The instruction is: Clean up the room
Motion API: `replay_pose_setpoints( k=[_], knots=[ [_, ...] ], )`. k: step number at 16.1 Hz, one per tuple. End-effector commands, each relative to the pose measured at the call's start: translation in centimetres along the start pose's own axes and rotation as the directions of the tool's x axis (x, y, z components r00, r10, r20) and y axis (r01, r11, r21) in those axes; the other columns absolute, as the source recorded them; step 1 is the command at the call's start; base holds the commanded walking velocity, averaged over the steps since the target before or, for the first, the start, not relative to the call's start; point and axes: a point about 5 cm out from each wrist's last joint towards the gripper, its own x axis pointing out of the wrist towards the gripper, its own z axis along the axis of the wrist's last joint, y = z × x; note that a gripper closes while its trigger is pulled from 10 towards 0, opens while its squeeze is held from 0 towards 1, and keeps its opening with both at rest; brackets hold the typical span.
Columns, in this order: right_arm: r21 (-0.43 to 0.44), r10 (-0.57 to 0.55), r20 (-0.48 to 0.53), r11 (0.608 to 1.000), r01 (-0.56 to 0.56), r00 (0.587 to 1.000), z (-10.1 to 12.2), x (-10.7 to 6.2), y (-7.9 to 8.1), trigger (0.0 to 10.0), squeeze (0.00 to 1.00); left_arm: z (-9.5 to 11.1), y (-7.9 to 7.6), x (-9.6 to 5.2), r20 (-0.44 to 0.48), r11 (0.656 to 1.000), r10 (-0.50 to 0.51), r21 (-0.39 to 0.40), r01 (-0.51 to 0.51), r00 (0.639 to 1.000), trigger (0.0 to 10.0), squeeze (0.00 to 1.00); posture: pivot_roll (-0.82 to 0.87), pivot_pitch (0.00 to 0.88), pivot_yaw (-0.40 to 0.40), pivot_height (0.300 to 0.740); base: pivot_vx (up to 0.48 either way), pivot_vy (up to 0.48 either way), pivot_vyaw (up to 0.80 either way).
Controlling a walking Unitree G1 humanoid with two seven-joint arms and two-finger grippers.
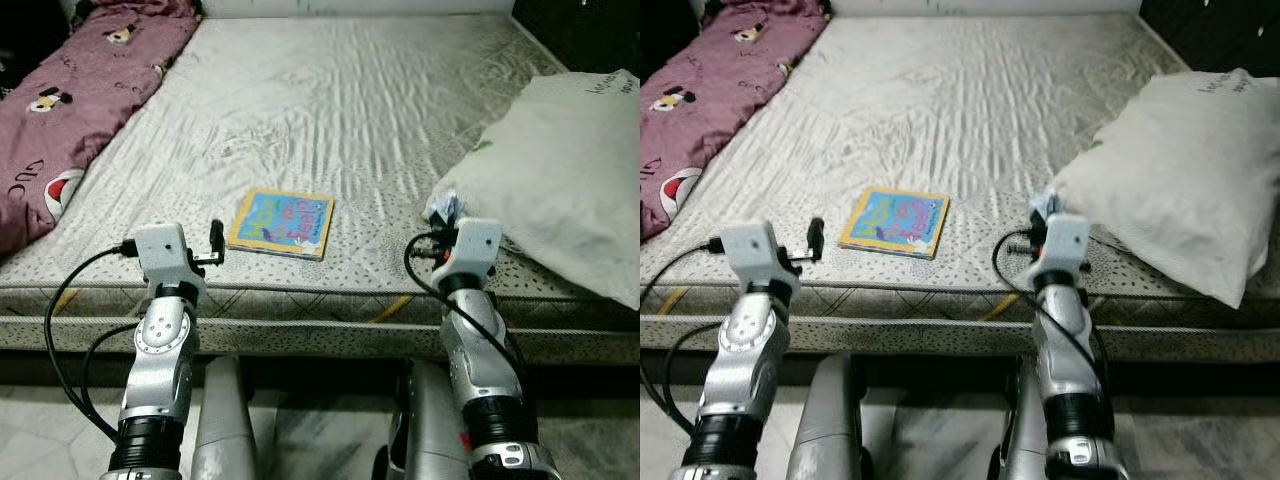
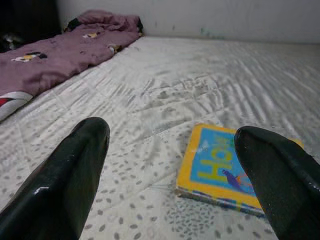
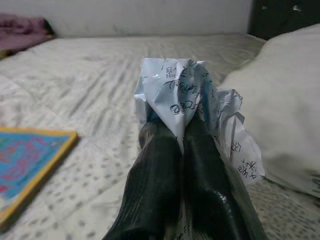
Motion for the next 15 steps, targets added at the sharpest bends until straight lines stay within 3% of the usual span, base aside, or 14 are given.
replay_pose_setpoints(
  k=[1, 2, 4, 6, 8, 15],
  knots=[
    [-0.004, 0.054, 0.041, 0.999, -0.054, 0.998, 1.0, 0.0, 1.2, 10.0, 0.0, 0.3, 0.0, -0.2, 0.022, 1.0, 0.014, 0.008, -0.014, 1.0, 10.0, 0.0, 0.11, 0.0, 0.046, 0.516, 0.0, 0.0, 0.0],
    [-0.035, -0.013, 0.014, 0.999, 0.014, 1.0, 0.7, -0.1, 0.8, 10.0, 0.0, 0.3, -0.1, -0.3, 0.02, 1.0, 0.017, 0.001, -0.017, 1.0, 10.0, 0.0, 0.1, 0.0, 0.044, 0.516, 0.0, 0.0, 0.0],
    [0.008, 0.003, -0.043, 1.0, -0.003, 0.999, 0.3, -0.5, 0.9, 10.0, 0.0, 0.2, -0.8, -0.8, 0.022, 0.995, -0.044, -0.083, 0.046, 0.999, 10.0, 0.0, 0.1, 0.0, 0.039, 0.516, 0.0, 0.0, 0.0],
    [-0.008, 0.012, -0.003, 1.0, -0.012, 1.0, 0.9, -1.0, 1.3, 10.0, 0.0, 0.0, -1.2, -1.0, 0.009, 0.992, -0.067, -0.103, 0.067, 0.998, 10.0, 0.0, 0.09, 0.0, 0.049, 0.516, 0.0, 0.0, 0.0],
    [-0.024, 0.003, -0.01, 1.0, -0.003, 1.0, 1.0, -1.6, 1.2, 10.0, 0.0, 0.1, -1.5, -1.4, 0.006, 0.991, -0.084, -0.101, 0.085, 0.996, 10.0, 0.0, 0.09, 0.0, 0.052, 0.516, 0.0, 0.0, 0.0],
    [-0.009, -0.002, -0.019, 1.0, 0.002, 1.0, 1.6, -1.9, 1.2, 10.0, 0.0, -0.1, -1.9, -2.2, -0.014, 0.988, -0.108, -0.113, 0.106, 0.994, 10.0, 0.0, 0.09, 0.0, 0.033, 0.524, 0.0, 0.0, -0.47]
  ],
)
